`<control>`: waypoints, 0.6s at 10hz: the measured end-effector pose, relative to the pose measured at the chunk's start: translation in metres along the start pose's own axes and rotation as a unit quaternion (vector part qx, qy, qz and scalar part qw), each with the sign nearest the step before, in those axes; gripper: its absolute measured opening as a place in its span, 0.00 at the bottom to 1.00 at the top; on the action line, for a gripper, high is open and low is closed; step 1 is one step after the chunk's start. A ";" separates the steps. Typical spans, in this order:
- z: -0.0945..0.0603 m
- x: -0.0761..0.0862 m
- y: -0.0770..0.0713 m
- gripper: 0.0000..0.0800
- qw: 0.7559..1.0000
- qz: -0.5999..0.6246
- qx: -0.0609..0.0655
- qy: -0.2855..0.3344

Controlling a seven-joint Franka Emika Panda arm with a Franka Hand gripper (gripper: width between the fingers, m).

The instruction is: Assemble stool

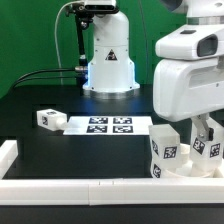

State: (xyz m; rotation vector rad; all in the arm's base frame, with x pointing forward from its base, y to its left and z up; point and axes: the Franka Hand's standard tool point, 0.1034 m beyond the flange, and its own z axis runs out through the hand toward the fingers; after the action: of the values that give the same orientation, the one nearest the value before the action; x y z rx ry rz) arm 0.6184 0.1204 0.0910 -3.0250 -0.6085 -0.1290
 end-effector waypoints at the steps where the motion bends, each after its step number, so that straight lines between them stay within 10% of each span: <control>1: 0.000 -0.004 0.001 0.42 0.999 0.033 -0.006 0.019; 6: -0.004 -0.013 0.006 0.42 0.968 0.247 -0.002 0.043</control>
Offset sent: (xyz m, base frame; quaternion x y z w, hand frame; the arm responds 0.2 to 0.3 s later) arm -0.0133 0.0052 -0.0065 -0.0314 0.0093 0.2754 0.9608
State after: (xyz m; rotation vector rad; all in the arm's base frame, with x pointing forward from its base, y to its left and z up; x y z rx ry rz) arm 0.6083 0.1091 0.0934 -3.0428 0.1602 -0.2324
